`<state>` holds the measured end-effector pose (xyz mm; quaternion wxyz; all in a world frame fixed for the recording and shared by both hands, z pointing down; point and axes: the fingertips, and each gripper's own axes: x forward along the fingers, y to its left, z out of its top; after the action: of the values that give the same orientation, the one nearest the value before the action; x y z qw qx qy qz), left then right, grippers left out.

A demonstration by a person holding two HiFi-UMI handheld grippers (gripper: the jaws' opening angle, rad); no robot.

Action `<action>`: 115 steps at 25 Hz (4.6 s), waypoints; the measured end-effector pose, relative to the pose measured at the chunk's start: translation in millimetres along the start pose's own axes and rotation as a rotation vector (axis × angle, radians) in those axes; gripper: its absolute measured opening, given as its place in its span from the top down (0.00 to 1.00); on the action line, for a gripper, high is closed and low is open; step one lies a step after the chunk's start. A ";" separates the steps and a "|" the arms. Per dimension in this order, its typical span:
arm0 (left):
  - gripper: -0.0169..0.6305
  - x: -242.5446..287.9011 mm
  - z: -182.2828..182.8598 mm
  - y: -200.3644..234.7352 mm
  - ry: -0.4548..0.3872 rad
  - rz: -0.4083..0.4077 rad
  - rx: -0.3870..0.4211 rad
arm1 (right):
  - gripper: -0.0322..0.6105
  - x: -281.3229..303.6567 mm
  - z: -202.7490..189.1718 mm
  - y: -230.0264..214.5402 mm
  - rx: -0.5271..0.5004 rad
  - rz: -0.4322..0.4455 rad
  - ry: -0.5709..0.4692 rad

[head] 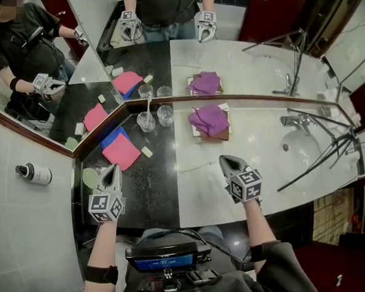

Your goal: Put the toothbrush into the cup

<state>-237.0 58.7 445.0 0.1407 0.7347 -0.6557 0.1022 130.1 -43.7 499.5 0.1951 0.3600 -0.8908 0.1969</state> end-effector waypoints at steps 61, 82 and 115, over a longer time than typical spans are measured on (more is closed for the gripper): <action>0.97 55.2 -85.3 -16.7 0.204 -0.134 -0.032 | 0.66 122.3 -168.8 -0.5 0.601 -0.418 0.601; 0.97 54.6 -93.4 -20.1 0.213 -0.143 -0.043 | 0.88 112.8 -168.3 -20.3 0.382 -0.419 0.596; 0.97 43.4 -79.1 -42.3 0.131 -0.137 -0.051 | 0.87 73.6 22.9 46.8 -0.129 -0.098 -0.070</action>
<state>-187.1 49.4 530.7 0.2084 0.7659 -0.5956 0.1234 42.9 -65.5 506.3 0.1960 0.3966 -0.8892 0.1166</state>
